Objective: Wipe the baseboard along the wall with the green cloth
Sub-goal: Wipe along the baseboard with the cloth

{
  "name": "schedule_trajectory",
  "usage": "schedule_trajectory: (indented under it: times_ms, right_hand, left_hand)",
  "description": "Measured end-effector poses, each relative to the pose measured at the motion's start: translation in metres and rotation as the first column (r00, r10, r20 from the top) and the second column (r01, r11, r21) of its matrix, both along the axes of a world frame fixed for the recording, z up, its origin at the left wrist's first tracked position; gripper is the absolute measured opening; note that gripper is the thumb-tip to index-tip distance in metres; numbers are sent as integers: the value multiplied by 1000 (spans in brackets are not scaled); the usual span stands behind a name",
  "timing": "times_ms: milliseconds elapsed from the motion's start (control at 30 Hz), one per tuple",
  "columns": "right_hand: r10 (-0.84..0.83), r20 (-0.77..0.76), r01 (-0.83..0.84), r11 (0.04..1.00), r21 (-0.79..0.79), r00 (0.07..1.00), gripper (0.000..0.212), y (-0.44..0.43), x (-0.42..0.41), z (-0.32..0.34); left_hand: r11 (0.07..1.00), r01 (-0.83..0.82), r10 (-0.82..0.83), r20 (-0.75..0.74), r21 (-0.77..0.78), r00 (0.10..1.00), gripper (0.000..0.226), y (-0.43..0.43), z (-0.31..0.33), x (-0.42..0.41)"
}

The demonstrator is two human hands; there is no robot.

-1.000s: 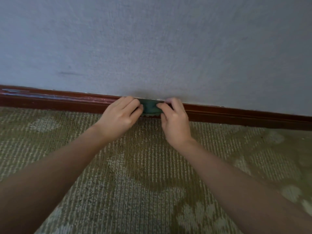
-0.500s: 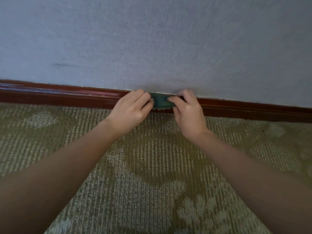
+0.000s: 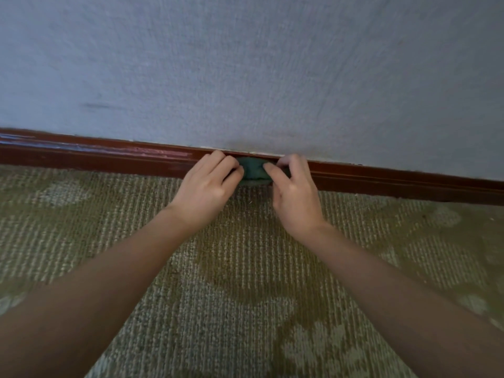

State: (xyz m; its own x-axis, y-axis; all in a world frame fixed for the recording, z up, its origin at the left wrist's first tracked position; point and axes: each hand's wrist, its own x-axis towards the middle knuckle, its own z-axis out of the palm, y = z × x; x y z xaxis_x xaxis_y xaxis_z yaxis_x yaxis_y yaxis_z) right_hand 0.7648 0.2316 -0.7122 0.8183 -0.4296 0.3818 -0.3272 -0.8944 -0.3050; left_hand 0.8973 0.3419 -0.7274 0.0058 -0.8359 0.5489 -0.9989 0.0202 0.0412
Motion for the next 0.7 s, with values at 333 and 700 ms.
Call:
schedule_trajectory:
  times_ms: [333, 700]
  right_hand:
    - [7, -37, -6, 999, 39, 999, 44, 17, 20, -3]
    - [-51, -35, 53, 997, 61, 998, 46, 12, 12, -5]
  left_hand:
    - [994, -13, 1, 115, 111, 993, 19, 19, 5, 23]
    - [991, 12, -33, 158, 134, 987, 6, 9, 14, 16]
